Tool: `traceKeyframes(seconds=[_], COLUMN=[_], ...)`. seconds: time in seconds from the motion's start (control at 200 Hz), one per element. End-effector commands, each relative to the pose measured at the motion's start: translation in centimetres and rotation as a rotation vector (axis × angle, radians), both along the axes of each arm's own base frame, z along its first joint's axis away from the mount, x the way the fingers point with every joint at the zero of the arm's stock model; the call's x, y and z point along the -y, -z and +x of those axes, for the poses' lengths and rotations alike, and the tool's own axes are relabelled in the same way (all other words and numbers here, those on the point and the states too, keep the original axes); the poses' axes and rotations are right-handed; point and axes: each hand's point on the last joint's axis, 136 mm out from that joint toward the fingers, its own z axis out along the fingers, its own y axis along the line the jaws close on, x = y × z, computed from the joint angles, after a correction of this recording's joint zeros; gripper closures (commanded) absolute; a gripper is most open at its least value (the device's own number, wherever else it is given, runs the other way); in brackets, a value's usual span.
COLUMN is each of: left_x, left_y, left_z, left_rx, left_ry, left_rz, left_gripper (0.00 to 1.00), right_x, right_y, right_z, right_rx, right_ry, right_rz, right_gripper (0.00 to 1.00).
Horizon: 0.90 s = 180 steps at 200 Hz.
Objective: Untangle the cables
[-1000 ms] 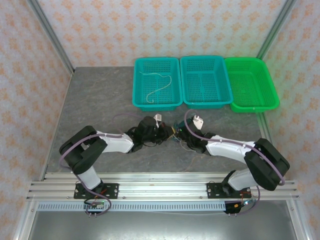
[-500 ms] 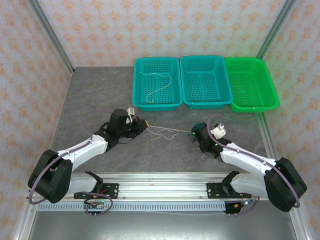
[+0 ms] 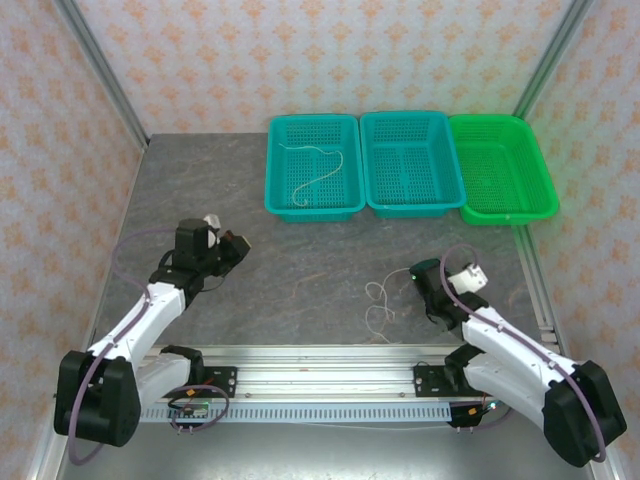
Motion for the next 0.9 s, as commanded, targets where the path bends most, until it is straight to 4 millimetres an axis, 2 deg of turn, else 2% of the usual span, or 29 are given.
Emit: traceKeyframes(seconds=[0.0,0.085,0.14,0.2,0.28,0.38,0.485,0.561,0.796,0.896], left_x=[6.2,10.1,12.3,13.9,16.0,19.9,24.0,26.1,27.7,27.9], left_y=[-3.6,-4.3,-4.6,-3.9,-2.4,-1.4,-0.4,0.5,4.4,5.0], left_z=[-1.1,-2.6,-3.0,-2.8,-2.5,-3.2,-5.1,-5.9,-4.1,-3.4], left_rx=[0.172,0.208,0.227,0.201,0.135,0.106,0.107,0.141,0.175,0.182], left_ry=[0.307,0.467,0.522,0.519,0.507,0.574,0.705,0.787,0.828,0.806], left_rz=[0.015,0.139,0.139,0.113,0.044,-0.043,0.003,0.057,0.175,0.186], left_gripper=[0.89,0.74,0.66,0.57,0.51,0.44,0.37,0.34,0.35,0.37], right_x=[-4.6,-4.8,-5.3,-6.1,-6.9,-7.4,-8.3,-9.4,-11.2,-11.5], right_y=[-1.8,-2.2,-2.5,-2.7,-2.8,-2.8,-2.9,-2.8,-2.7,-2.8], right_z=[3.0,3.3,3.7,4.0,4.2,4.2,4.4,4.5,4.9,4.9], right_rx=[0.112,0.091,0.081,0.074,0.064,0.057,0.064,0.065,0.027,0.025], right_ry=[-0.27,-0.28,-0.31,-0.347,-0.376,-0.394,-0.437,-0.488,-0.561,-0.579], right_rz=[0.048,0.028,0.021,0.031,0.048,0.064,0.083,0.1,0.121,0.119], right_gripper=[0.86,0.87,0.87,0.87,0.87,0.87,0.87,0.88,0.89,0.89])
